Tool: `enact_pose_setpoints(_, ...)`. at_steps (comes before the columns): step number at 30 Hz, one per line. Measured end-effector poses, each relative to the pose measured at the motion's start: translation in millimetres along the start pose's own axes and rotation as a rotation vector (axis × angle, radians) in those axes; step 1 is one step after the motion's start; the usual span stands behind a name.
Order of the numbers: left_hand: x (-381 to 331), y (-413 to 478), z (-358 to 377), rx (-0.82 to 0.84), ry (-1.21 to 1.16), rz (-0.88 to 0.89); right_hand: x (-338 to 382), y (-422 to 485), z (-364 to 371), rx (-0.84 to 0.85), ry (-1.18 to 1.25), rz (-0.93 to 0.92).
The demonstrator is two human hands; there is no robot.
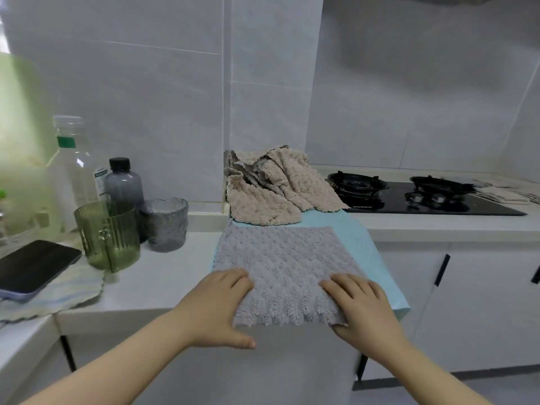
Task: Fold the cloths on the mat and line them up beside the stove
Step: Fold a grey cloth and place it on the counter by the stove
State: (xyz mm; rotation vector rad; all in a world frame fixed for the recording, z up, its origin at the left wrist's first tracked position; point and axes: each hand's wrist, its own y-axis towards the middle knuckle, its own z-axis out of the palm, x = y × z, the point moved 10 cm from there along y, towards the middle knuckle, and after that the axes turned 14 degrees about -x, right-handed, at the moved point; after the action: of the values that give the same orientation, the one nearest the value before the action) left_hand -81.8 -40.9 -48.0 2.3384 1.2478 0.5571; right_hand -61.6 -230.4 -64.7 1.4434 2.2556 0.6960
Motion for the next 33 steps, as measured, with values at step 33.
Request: enact_pose_setpoints(33, 85, 19, -14, -0.105, -0.952, -0.902, -95, 23, -42, -0.126, 0.805, 0.842)
